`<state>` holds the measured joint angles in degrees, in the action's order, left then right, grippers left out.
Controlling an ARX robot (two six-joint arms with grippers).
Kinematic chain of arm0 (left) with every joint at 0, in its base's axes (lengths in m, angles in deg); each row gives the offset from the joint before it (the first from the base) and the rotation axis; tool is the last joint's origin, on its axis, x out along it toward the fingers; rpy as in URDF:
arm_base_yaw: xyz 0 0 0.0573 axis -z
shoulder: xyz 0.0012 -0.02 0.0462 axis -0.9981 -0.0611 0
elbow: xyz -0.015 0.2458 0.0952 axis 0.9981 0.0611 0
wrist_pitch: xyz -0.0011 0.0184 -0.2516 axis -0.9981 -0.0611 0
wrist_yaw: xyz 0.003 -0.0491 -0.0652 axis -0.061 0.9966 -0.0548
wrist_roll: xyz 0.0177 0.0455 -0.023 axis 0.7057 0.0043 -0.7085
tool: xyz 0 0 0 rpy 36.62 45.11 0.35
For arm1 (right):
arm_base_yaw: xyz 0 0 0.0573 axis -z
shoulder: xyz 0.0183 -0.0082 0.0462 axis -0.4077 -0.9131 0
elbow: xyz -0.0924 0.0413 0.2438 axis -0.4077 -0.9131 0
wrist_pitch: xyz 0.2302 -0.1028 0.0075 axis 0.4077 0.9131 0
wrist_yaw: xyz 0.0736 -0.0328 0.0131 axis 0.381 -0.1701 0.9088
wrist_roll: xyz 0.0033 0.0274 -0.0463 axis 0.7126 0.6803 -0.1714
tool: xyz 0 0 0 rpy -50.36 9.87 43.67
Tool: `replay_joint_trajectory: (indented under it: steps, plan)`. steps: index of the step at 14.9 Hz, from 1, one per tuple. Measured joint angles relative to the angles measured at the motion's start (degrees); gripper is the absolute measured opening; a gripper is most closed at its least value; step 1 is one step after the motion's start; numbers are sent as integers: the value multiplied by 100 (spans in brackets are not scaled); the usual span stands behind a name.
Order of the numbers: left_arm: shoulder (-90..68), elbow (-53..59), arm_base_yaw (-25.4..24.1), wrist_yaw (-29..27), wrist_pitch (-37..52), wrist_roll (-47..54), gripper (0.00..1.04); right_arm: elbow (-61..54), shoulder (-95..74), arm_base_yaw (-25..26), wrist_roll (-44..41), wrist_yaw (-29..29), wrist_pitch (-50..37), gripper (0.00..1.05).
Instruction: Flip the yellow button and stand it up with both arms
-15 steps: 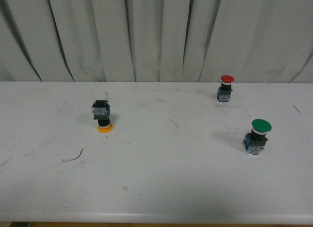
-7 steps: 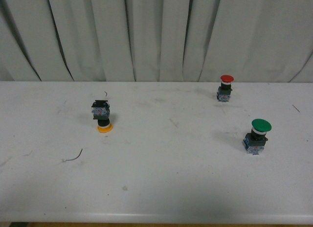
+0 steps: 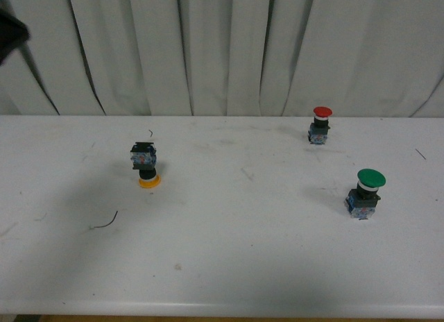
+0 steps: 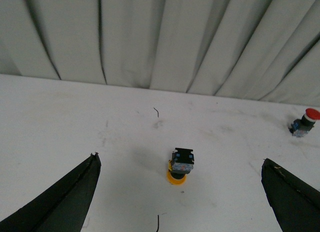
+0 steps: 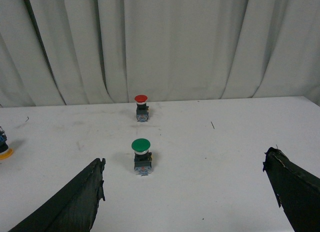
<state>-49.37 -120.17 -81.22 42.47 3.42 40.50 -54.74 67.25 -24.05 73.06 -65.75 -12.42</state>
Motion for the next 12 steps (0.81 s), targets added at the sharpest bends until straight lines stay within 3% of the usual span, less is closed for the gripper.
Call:
replay_joint_trajectory:
  steps: [4, 6, 7, 12]
  plan:
    - [-3029, -2142, 498, 341, -570, 295, 98, 0, 0, 0, 0, 0, 0, 98]
    - [-4253, -3228, 459, 723, -1132, 439, 98, 0, 0, 0, 2, 0, 0, 98]
    - [-4935, -3921, 295, 634, -1670, 490, 98, 0, 0, 0, 0, 0, 0, 98]
    - [-5434, -4780, 243, 424, -2356, 789, 98, 2, 0, 0, 2, 0, 0, 98]
